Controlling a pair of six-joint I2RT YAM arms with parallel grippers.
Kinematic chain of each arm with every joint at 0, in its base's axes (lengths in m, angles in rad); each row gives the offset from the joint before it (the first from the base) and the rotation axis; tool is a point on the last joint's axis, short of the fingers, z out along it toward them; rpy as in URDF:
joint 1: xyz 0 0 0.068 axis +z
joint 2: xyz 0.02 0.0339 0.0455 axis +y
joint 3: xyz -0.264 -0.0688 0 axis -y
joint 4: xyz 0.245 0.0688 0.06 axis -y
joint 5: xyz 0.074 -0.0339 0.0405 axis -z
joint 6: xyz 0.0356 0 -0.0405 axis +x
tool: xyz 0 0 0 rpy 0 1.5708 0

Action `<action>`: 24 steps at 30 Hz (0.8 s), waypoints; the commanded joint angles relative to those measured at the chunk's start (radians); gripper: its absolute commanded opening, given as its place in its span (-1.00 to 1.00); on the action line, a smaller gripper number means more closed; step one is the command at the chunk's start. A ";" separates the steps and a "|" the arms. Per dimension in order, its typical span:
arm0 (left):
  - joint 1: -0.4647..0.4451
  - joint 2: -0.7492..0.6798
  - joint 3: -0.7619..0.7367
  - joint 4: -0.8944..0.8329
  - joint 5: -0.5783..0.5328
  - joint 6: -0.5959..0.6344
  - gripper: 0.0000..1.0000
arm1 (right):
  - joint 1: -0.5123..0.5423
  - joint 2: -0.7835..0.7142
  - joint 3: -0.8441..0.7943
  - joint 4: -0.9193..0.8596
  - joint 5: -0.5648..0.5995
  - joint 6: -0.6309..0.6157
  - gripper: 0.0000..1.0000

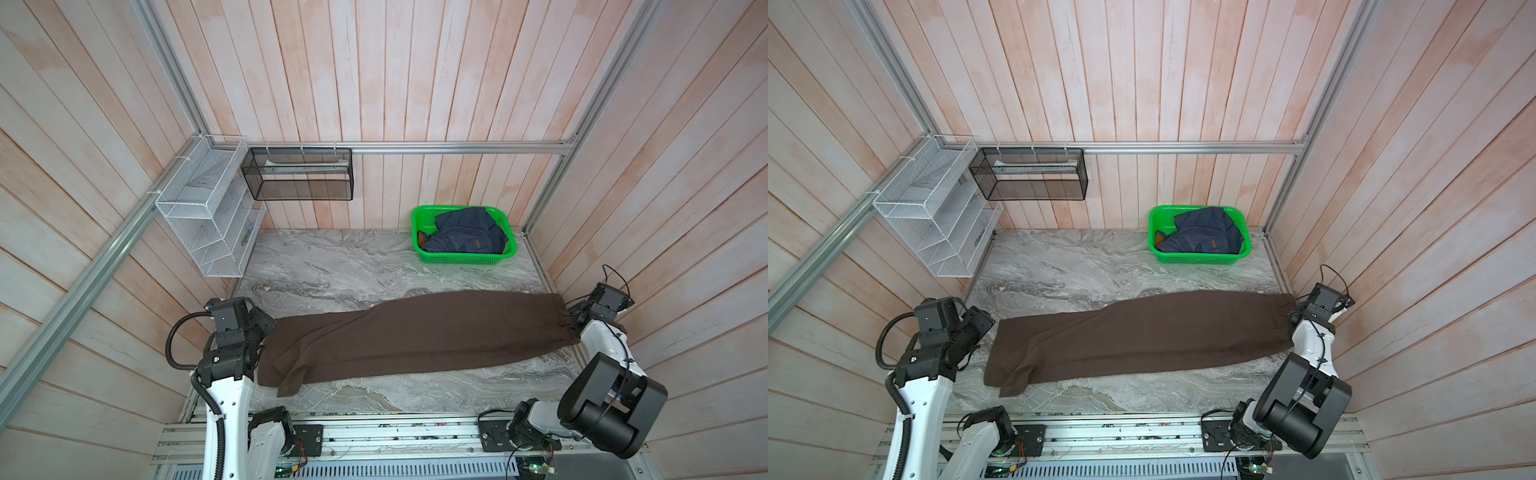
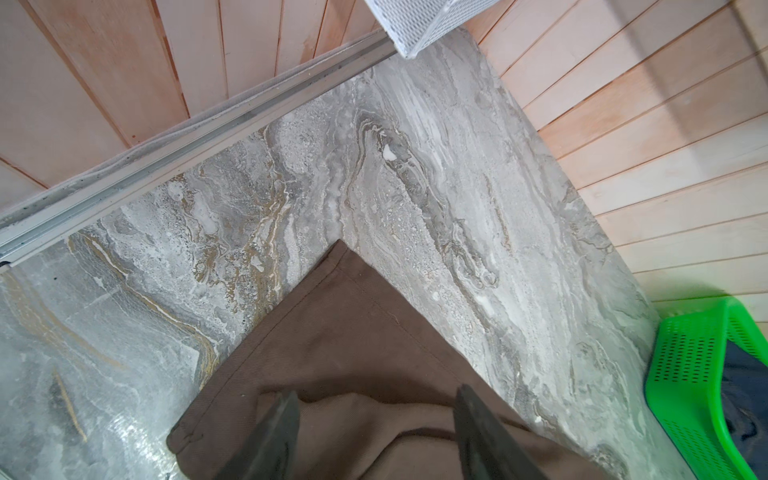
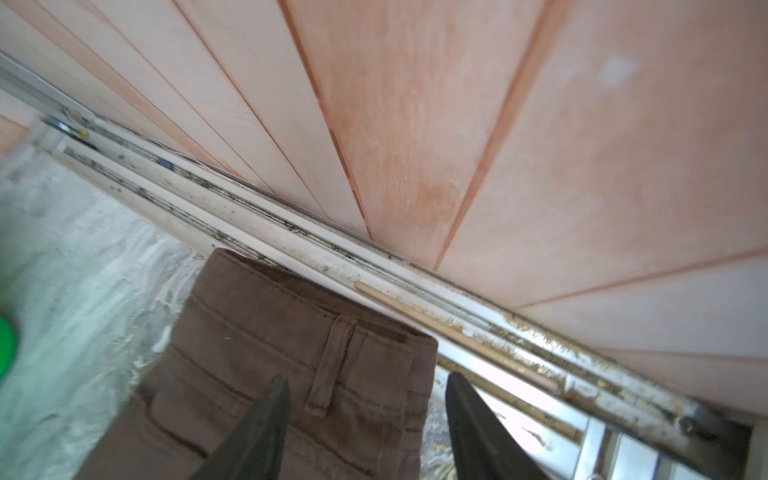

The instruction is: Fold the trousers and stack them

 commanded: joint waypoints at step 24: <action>-0.851 0.296 -0.282 0.428 0.077 -0.743 0.28 | 0.192 -0.181 -0.165 -0.206 -0.411 0.383 0.09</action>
